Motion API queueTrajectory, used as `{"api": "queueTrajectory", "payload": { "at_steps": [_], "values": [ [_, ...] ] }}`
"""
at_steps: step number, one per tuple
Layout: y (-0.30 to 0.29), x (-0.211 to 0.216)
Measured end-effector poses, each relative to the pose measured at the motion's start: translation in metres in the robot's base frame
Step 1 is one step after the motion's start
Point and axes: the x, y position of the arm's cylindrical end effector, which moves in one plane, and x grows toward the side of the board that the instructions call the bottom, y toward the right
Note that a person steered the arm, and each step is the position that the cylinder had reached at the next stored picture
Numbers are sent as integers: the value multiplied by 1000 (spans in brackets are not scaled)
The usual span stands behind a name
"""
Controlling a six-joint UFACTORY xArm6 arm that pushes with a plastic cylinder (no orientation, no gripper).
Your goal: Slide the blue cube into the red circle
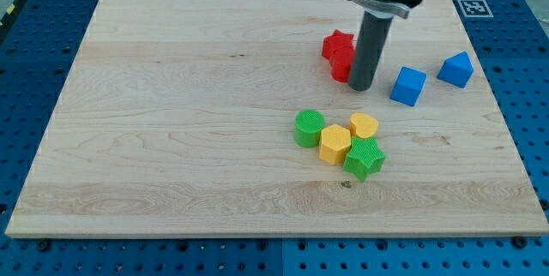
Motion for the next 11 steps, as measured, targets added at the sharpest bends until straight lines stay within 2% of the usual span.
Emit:
{"api": "queueTrajectory", "payload": {
  "at_steps": [2, 6, 7, 8, 10, 11],
  "values": [
    [-14, 44],
    [137, 44],
    [138, 43],
    [137, 25],
    [79, 17],
    [72, 13]
  ]
}}
